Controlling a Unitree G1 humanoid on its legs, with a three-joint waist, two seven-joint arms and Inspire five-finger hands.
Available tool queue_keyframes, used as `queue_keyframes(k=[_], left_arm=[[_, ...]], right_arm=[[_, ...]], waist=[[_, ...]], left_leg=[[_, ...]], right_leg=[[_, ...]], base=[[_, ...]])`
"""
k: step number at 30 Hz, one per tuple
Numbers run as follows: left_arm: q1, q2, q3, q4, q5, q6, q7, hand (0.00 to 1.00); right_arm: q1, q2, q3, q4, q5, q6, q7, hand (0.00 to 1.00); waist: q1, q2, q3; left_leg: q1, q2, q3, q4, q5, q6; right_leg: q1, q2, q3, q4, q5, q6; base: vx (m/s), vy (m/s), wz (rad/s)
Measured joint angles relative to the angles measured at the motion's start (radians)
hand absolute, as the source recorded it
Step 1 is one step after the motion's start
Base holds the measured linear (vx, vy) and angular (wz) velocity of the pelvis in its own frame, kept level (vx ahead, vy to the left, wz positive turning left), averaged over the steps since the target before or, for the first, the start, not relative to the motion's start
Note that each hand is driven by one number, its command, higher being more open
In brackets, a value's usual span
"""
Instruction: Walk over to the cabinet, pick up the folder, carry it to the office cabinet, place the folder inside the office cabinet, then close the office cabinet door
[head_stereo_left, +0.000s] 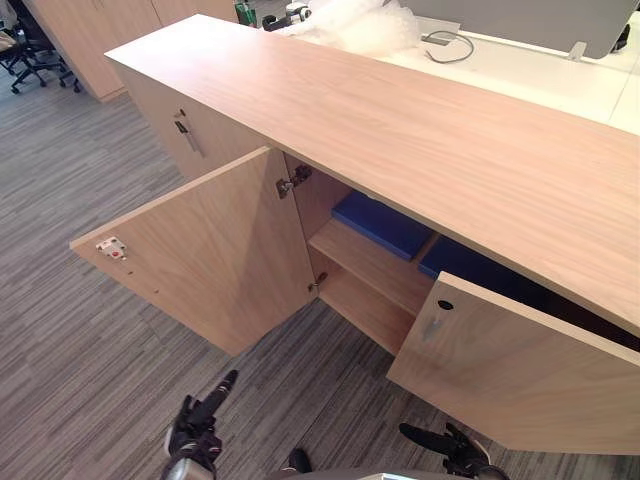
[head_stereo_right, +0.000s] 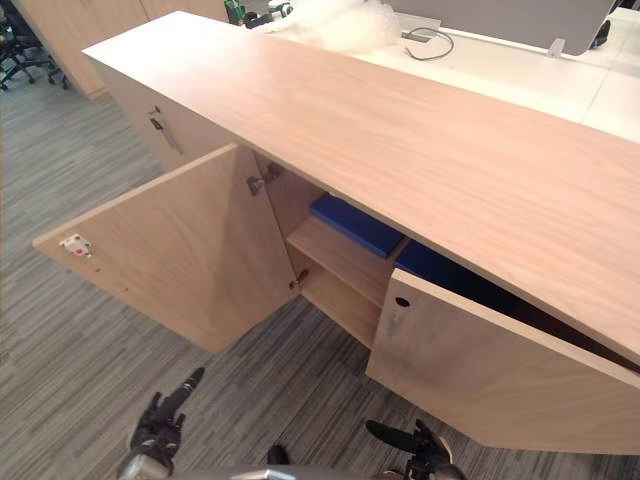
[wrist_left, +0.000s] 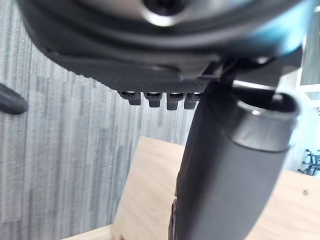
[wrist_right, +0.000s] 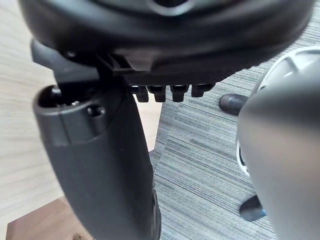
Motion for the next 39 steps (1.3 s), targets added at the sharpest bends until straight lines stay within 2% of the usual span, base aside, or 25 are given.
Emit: queue_keyframes(k=[2,4,6,9,15,20,26,27,30,39], left_arm=[[-0.009,0.052,0.023,0.002,0.01,0.001,0.008,1.0],[-0.036,0.112,0.068,0.038,0.09,0.003,0.01,1.0],[-0.085,0.206,0.123,0.11,0.219,0.021,0.021,1.0],[-0.133,0.312,0.151,0.163,0.372,0.045,0.022,1.0],[-0.24,0.463,0.179,0.249,0.378,0.067,-0.001,1.0],[-0.32,0.556,0.172,0.283,0.428,0.07,0.003,1.0],[-0.393,0.627,0.096,0.314,0.474,0.071,-0.001,1.0],[-0.409,0.636,0.074,0.317,0.395,0.071,-0.008,1.0],[-0.438,0.644,0.021,0.318,0.304,0.071,-0.024,1.0],[-0.622,0.649,-0.253,0.318,0.159,0.071,-0.08,1.0]], right_arm=[[0.011,-0.009,0.005,-0.001,-0.001,0.009,0.009,1.0],[0.022,-0.018,0.005,0.0,-0.002,0.015,0.017,1.0],[0.039,-0.023,0.006,-0.003,-0.006,0.015,0.026,1.0],[0.075,-0.033,0.044,-0.02,-0.015,0.016,0.038,1.0],[0.139,-0.036,0.112,-0.068,-0.021,0.016,0.062,1.0],[0.169,-0.027,0.126,-0.089,-0.007,0.014,0.067,1.0],[0.19,-0.032,0.135,-0.105,0.003,0.014,0.07,1.0],[0.194,-0.033,0.136,-0.106,0.021,0.014,0.073,1.0],[0.202,-0.038,0.146,-0.108,0.052,0.015,0.075,1.0],[0.21,-0.041,0.152,-0.119,0.078,0.015,0.086,1.0]], waist=[[0.001,-0.006,-0.004],[0.003,-0.009,-0.006],[0.003,-0.012,-0.008],[0.006,-0.017,-0.012],[0.021,-0.028,-0.034],[0.032,-0.029,-0.048],[0.052,-0.02,-0.057],[0.054,-0.019,-0.059],[0.056,-0.015,-0.063],[0.05,-0.015,-0.065]], left_leg=[[0.003,0.0,0.005,-0.001,-0.001,-0.002],[0.01,0.0,0.014,-0.002,-0.002,-0.003],[0.014,0.0,0.022,-0.001,-0.002,-0.003],[0.015,0.001,0.023,0.004,-0.002,-0.003],[0.015,0.005,0.023,0.016,-0.002,-0.003],[0.015,0.009,0.022,0.026,-0.003,-0.003],[0.014,0.012,0.015,0.026,-0.003,-0.004],[0.013,0.012,0.01,0.026,-0.003,-0.004],[0.011,0.012,-0.006,0.026,-0.002,-0.004],[0.001,0.013,-0.017,0.04,0.0,0.0]], right_leg=[[0.0,0.001,0.006,-0.002,0.0,0.0],[0.0,0.0,0.016,-0.003,0.0,0.0],[-0.001,0.0,0.028,-0.003,0.0,0.0],[-0.001,0.0,0.035,-0.003,0.0,0.0],[-0.005,-0.001,0.051,-0.001,0.001,-0.002],[-0.01,-0.001,0.06,0.01,-0.001,-0.007],[-0.019,-0.001,0.063,0.025,0.001,-0.01],[-0.018,-0.001,0.061,0.028,0.001,-0.01],[-0.016,-0.001,0.055,0.03,0.002,-0.012],[-0.017,-0.001,0.05,0.033,0.007,-0.018]], base=[[0.01,-0.007,-0.09],[0.02,0.0,-0.14],[0.01,-0.005,-0.14],[0.0,-0.016,-0.08],[-0.02,-0.012,-0.06],[-0.05,-0.002,-0.04],[-0.06,0.015,0.01],[-0.04,0.012,0.06],[-0.04,0.012,0.07],[-0.02,0.005,0.03]])
